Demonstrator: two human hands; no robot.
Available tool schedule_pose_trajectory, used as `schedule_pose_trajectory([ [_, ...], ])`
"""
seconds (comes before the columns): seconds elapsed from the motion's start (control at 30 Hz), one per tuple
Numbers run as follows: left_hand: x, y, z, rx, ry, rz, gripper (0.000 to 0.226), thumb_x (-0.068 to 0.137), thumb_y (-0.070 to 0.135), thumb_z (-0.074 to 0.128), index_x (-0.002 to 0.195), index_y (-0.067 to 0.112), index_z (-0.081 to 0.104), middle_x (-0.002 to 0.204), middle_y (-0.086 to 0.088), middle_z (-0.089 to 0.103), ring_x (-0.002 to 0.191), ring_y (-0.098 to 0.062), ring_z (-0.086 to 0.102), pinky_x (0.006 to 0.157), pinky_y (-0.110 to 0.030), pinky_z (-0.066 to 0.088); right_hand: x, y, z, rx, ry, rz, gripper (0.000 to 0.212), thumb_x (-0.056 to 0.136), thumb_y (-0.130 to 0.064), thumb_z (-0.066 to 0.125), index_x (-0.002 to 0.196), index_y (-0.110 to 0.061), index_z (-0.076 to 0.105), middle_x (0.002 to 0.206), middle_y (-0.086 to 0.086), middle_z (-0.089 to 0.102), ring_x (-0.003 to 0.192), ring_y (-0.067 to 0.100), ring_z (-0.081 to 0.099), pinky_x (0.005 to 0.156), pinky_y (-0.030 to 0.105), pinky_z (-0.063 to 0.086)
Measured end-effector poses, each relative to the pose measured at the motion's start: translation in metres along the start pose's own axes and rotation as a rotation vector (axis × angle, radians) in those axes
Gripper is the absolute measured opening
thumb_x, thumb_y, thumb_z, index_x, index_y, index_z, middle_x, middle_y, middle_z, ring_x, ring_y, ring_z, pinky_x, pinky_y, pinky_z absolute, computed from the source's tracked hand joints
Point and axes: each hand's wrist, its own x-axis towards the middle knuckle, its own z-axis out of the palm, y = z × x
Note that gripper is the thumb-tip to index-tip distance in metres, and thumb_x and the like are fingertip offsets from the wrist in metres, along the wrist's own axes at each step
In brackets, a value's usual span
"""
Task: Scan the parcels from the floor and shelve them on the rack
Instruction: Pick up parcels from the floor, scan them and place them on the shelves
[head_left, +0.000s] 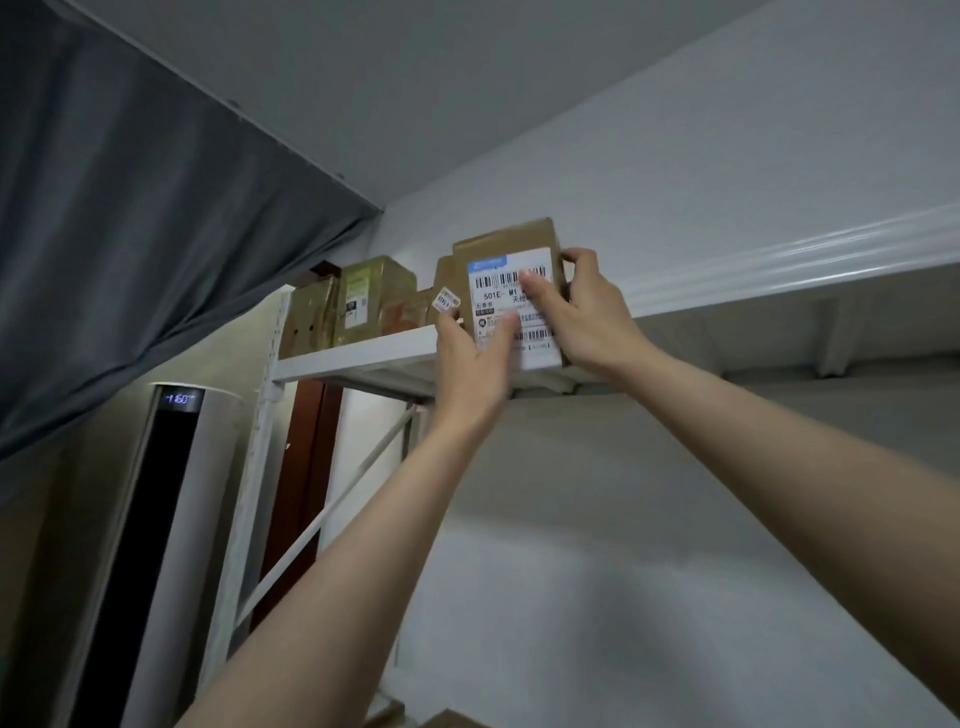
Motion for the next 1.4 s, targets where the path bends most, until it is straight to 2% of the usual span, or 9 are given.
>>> schedule_pose_trajectory([
  [0.27,0.065,0.012,0.051,0.129,0.023,0.238,0.110,0.067,0.074,0.054,0.153,0.012,0.023,0.144,-0.008,0.043,0.133,-0.026,0.044,0.104,-0.050,0.046,0.088,-0.001,-0.012,-0.120,0.217,-0.010,0.062,0.096,-0.056,0.051,0.136,-0.011,0.038,0.129,0.013,0.057,0.120,0.032,0.053,0.088,0.033,0.037],
  [0.43,0.101,-0.002,0.066,0.258,-0.074,0.302,0.084,0.086,0.054,0.067,0.150,0.015,0.030,0.139,-0.010,0.041,0.128,-0.027,0.044,0.101,-0.045,0.047,0.112,0.018,-0.007,-0.186,0.281,0.047,0.063,0.096,-0.054,0.051,0.136,-0.008,0.037,0.133,0.019,0.051,0.121,0.036,0.051,0.093,0.036,0.038],
  [0.57,0.125,-0.016,0.069,0.287,-0.144,0.301,0.075,0.085,0.058,0.064,0.140,0.013,0.044,0.132,-0.009,0.050,0.121,-0.025,0.048,0.093,-0.037,0.049,0.118,0.031,0.003,-0.199,0.285,0.117,0.065,0.096,-0.055,0.051,0.135,-0.005,0.037,0.136,0.020,0.049,0.124,0.038,0.050,0.096,0.037,0.038],
  [0.67,0.135,-0.024,0.072,0.267,-0.153,0.271,0.075,0.078,0.066,0.056,0.132,0.014,0.055,0.127,-0.006,0.057,0.116,-0.023,0.054,0.091,-0.040,0.052,0.124,0.041,0.006,-0.232,0.249,0.157,0.066,0.096,-0.052,0.054,0.136,-0.003,0.035,0.138,0.020,0.050,0.126,0.037,0.049,0.097,0.038,0.039],
  [0.87,0.155,-0.043,0.076,0.307,-0.190,0.210,0.046,0.095,0.044,0.058,0.128,0.011,0.055,0.126,-0.008,0.063,0.114,-0.029,0.059,0.093,-0.045,0.051,0.139,0.050,0.012,-0.339,0.181,0.275,0.070,0.097,-0.043,0.057,0.141,0.002,0.028,0.144,0.023,0.047,0.131,0.038,0.046,0.103,0.041,0.039],
  [1.03,0.161,-0.057,0.081,0.393,-0.153,0.175,0.032,0.096,0.037,0.055,0.115,0.012,0.055,0.114,-0.006,0.066,0.105,-0.032,0.060,0.079,-0.038,0.049,0.156,0.054,0.010,-0.297,0.145,0.418,0.077,0.085,-0.032,0.075,0.140,0.003,0.033,0.126,0.017,0.055,0.113,0.030,0.057,0.078,0.035,0.047],
  [1.17,0.160,-0.057,0.083,0.455,-0.111,0.183,0.023,0.099,0.032,0.053,0.109,0.014,0.064,0.109,-0.004,0.067,0.102,-0.029,0.060,0.072,-0.032,0.040,0.164,0.060,0.012,-0.349,0.112,0.443,0.077,0.082,-0.026,0.079,0.140,0.001,0.036,0.134,0.017,0.055,0.116,0.029,0.058,0.084,0.034,0.046],
  [1.3,0.165,-0.059,0.084,0.492,-0.185,0.178,0.030,0.101,0.032,0.050,0.082,0.014,0.067,0.088,-0.003,0.067,0.091,-0.029,0.064,0.060,-0.029,0.037,0.169,0.062,0.016,-0.589,0.008,0.423,0.052,0.091,-0.021,0.069,0.136,-0.003,0.050,0.136,0.020,0.052,0.123,0.030,0.054,0.090,0.030,0.043],
  [1.4,0.171,-0.058,0.084,0.520,-0.214,0.180,0.029,0.099,0.028,0.048,0.082,0.012,0.064,0.088,-0.008,0.065,0.094,-0.032,0.064,0.057,-0.029,0.032,0.169,0.061,0.019,-0.690,-0.080,0.425,0.014,0.092,-0.017,0.067,0.097,-0.005,0.064,0.091,0.013,0.061,0.082,0.024,0.058,0.066,0.026,0.040],
])
